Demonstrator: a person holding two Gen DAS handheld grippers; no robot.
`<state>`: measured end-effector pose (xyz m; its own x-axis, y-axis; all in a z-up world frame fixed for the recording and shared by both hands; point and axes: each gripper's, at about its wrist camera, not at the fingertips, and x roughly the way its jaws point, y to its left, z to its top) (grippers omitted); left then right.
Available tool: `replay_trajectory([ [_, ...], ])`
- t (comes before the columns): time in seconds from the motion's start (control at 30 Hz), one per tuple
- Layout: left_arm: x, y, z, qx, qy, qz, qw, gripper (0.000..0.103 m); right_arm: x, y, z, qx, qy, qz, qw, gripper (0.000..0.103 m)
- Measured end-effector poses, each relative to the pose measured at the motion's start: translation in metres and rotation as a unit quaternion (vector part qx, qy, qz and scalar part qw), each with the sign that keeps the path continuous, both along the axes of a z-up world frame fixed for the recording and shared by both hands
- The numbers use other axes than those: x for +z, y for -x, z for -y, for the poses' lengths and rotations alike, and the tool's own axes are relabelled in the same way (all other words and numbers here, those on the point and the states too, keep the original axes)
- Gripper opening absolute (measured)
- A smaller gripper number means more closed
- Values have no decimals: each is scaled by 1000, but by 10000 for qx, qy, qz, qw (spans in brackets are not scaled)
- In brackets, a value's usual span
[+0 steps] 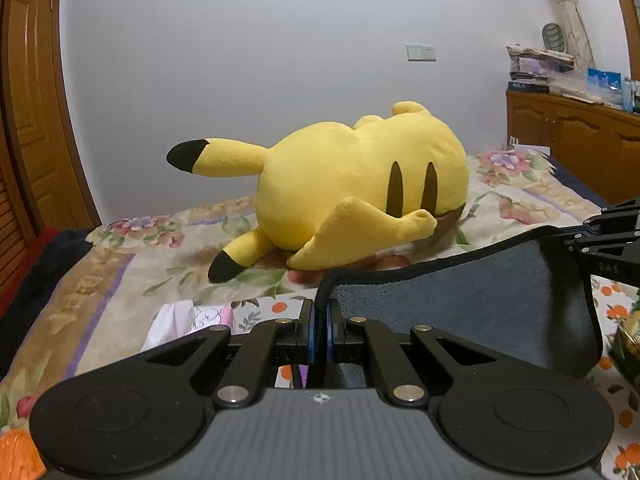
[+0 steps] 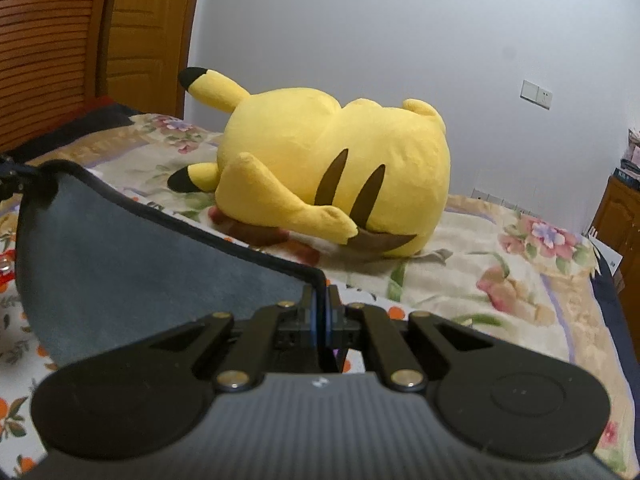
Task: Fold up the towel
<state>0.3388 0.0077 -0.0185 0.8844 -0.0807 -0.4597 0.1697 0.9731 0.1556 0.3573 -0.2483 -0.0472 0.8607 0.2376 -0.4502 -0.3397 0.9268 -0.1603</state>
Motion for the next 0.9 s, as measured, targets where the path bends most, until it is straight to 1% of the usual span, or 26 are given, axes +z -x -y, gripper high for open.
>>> replay_trajectory([
  [0.33,-6,-28,4,221,-41,175,9996,6,-9,-30,-8,-157,97,72,9998,4],
  [0.47,-13,-40,2,351,-32,192,9992,6,-15,-42,-10,-231,68,7,9997,4],
  [0.6,-24,-53,1,425,-28,101,9990,6,-25,-53,-15,-274,172,-74,9994,4],
  [0.8,-44,-71,2,521,-70,-83,9986,6,-44,-67,-21,-350,288,-355,9983,4],
  [0.9,-55,-77,2,562,-91,-156,9983,6,-52,-70,-27,-374,493,-407,9973,4],
])
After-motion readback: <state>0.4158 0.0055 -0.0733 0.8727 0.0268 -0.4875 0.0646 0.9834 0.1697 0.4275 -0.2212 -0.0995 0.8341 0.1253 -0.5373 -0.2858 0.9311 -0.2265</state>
